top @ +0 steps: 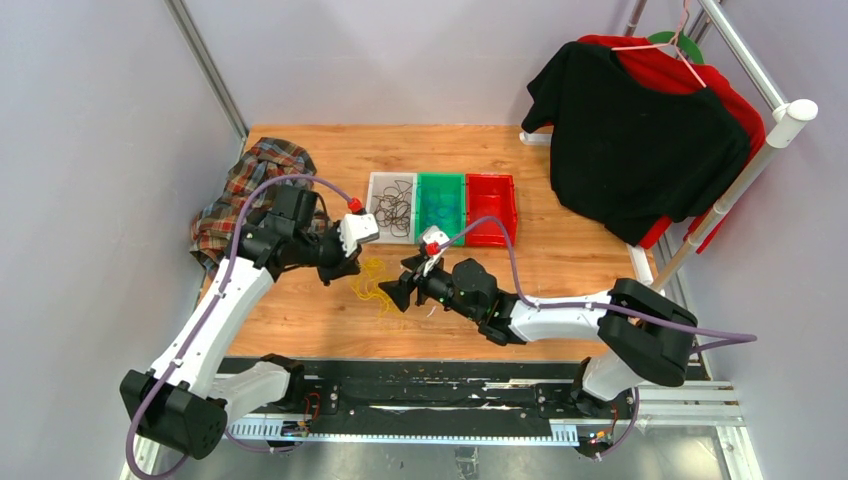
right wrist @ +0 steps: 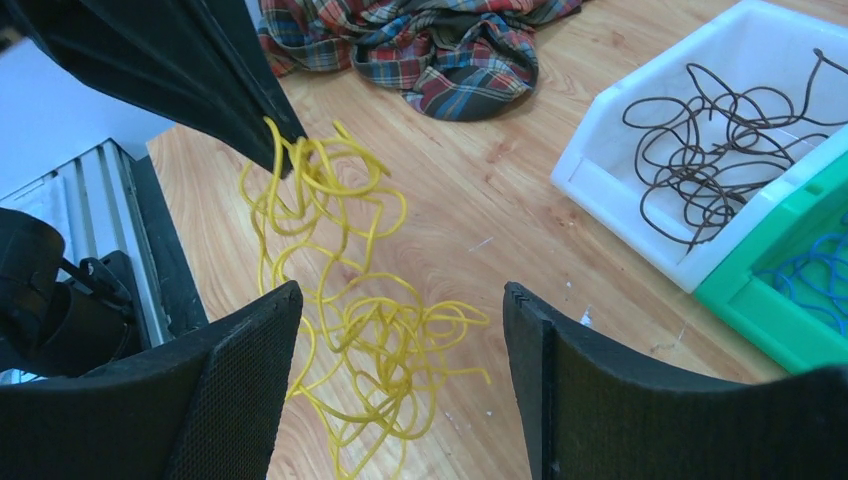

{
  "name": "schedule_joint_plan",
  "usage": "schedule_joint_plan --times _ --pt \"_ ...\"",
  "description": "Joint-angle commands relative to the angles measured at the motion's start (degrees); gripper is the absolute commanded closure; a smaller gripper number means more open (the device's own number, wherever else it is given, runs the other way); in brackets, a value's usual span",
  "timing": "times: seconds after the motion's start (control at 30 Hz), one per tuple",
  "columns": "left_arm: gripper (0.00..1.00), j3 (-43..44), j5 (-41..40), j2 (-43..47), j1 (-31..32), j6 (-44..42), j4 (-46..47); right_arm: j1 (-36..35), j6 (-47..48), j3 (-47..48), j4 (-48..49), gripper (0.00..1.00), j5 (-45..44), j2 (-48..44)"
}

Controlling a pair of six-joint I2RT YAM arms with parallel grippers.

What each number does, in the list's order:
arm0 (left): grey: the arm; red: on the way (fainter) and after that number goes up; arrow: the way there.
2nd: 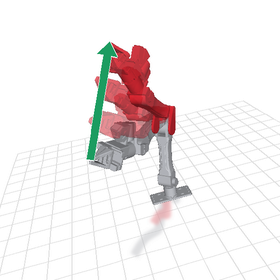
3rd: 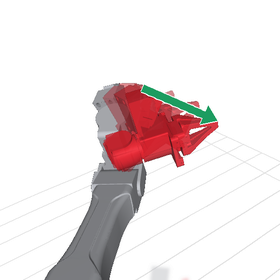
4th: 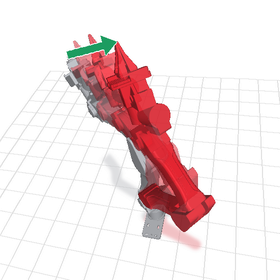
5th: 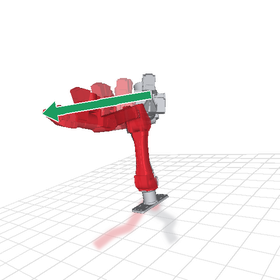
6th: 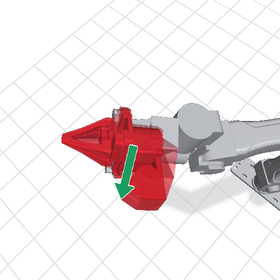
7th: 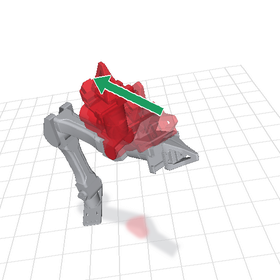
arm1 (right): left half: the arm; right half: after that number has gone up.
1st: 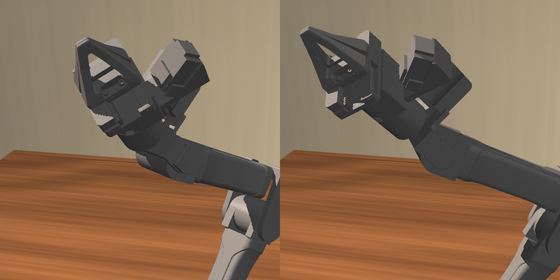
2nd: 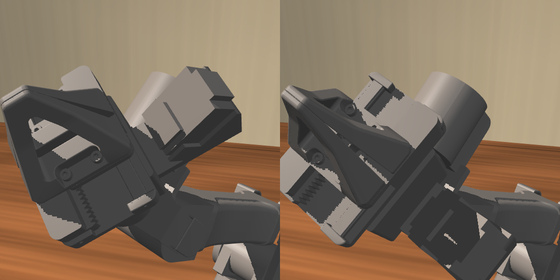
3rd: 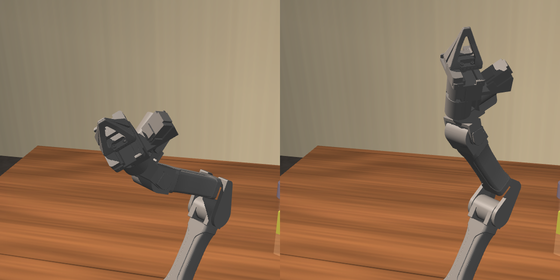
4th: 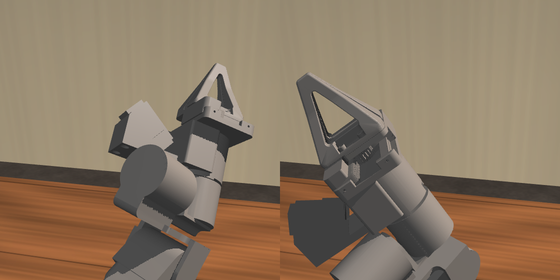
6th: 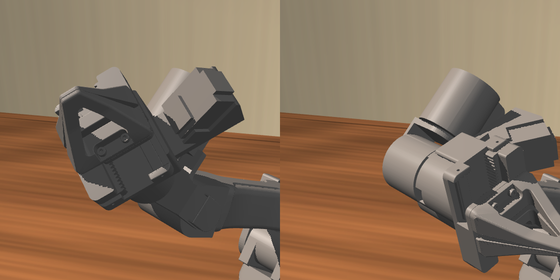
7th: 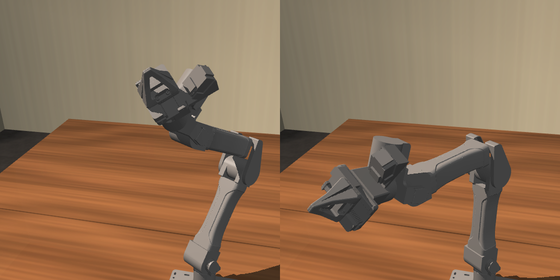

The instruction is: Untangle the cables

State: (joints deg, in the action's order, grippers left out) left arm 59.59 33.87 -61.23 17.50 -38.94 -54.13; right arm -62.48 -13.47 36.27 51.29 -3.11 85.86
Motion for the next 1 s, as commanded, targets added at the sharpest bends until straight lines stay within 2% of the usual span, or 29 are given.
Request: schedule_joint_plan --times 0.0,0.13,0.23,0.4,0.53,0.6,0.63,0.7,0.9,0.97 --pt "0.99 3.41 1.55 0.74 0.41 1.12 -0.19 -1.11 -0.05 -0.22 0.85 0.27 -3.81 0.6" --pt "0.99 4.49 2.59 1.02 0.43 1.68 -0.18 -1.03 -0.89 -1.47 0.03 0.28 -5.0 1.36" --pt "0.99 4.8 3.04 1.18 0.43 2.02 -0.21 -0.98 -2.55 -1.04 0.99 0.29 -2.35 3.3" --pt "0.99 4.72 3.78 1.48 0.43 2.43 -0.14 -0.98 -4.69 -0.1 2.0 0.38 -2.63 5.61" --pt "0.99 4.72 4.18 2.2 0.43 2.47 -0.12 -0.59 -5.28 0.02 -0.9 0.6 -4.69 4.28" --pt "0.99 4.74 3.83 2.48 0.39 2.42 -0.19 -0.04 -5.82 -0.49 -2.7 0.74 -5.67 2.96" --pt "0.99 4.81 3.84 2.58 0.43 2.08 -0.36 0.33 -6.06 -0.93 -3.31 0.87 -5.97 2.13" --pt "0.99 4.91 3.16 2.81 0.43 1.49 -0.82 0.93 -6.35 -2.23 -4.65 0.99 -7.44 -0.43" --pt "1.0 4.56 0.35 3.72 0.43 -0.69 -1.51 1.92 -4.8 -5.82 -8.09 0.99 -9.84 -8.41" --pt "0.99 4.49 0.91 3.84 0.43 -0.35 -1.55 1.91 -4.33 -5.78 -9.35 0.91 -8.8 -10.19"
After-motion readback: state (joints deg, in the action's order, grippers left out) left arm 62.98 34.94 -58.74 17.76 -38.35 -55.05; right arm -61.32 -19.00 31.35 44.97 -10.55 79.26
